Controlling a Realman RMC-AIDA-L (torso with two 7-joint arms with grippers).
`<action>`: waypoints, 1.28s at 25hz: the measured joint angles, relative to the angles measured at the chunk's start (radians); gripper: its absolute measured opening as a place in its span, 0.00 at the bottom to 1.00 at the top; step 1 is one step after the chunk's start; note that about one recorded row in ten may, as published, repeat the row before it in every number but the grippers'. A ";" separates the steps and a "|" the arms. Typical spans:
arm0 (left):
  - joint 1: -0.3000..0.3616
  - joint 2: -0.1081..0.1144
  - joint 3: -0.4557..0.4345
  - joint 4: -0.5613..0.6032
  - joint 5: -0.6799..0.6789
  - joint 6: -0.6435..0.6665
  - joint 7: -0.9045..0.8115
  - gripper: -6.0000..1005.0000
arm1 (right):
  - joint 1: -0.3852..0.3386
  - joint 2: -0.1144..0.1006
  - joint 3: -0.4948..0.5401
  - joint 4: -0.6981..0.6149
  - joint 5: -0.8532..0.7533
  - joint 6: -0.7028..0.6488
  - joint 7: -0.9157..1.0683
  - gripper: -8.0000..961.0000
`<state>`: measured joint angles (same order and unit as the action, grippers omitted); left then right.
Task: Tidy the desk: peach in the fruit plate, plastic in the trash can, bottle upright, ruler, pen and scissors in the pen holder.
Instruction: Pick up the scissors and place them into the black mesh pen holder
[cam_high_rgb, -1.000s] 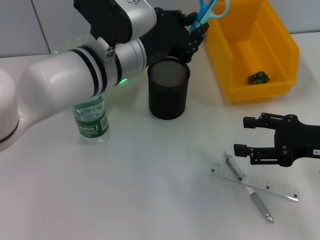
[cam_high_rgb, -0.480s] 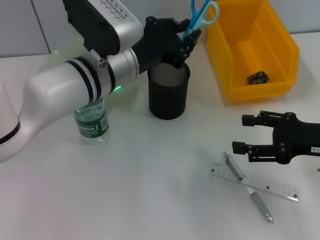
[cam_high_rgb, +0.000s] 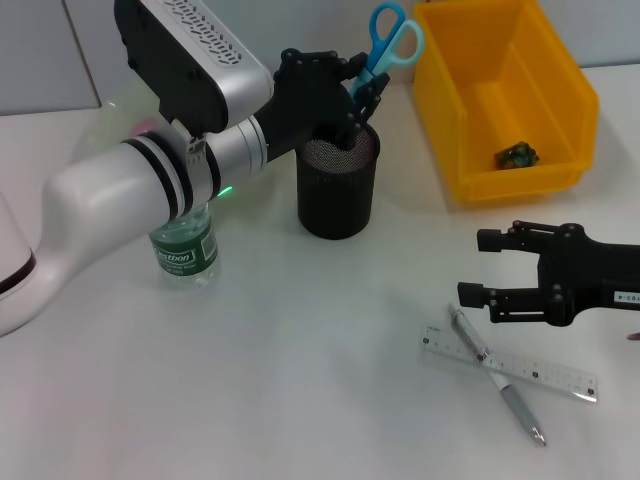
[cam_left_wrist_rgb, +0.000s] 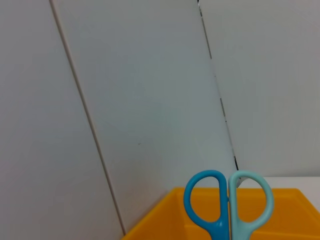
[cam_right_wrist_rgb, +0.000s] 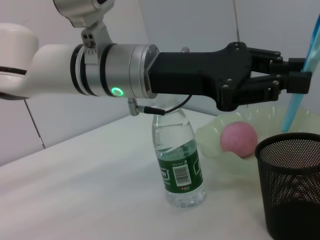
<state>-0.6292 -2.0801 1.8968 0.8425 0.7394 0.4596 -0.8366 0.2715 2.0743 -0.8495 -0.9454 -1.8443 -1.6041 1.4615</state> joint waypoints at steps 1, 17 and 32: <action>-0.004 0.000 0.000 -0.014 -0.017 0.009 0.017 0.31 | 0.001 0.000 -0.002 0.000 0.000 0.002 0.000 0.87; -0.017 0.000 -0.007 -0.119 -0.092 0.075 0.072 0.33 | 0.010 0.002 -0.008 0.011 0.000 0.004 0.002 0.87; -0.041 0.000 0.000 -0.160 -0.101 0.088 0.017 0.44 | 0.018 0.003 -0.010 0.023 0.001 -0.002 0.002 0.87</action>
<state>-0.6703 -2.0801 1.8967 0.6826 0.6380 0.5479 -0.8198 0.2900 2.0770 -0.8592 -0.9220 -1.8437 -1.6058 1.4635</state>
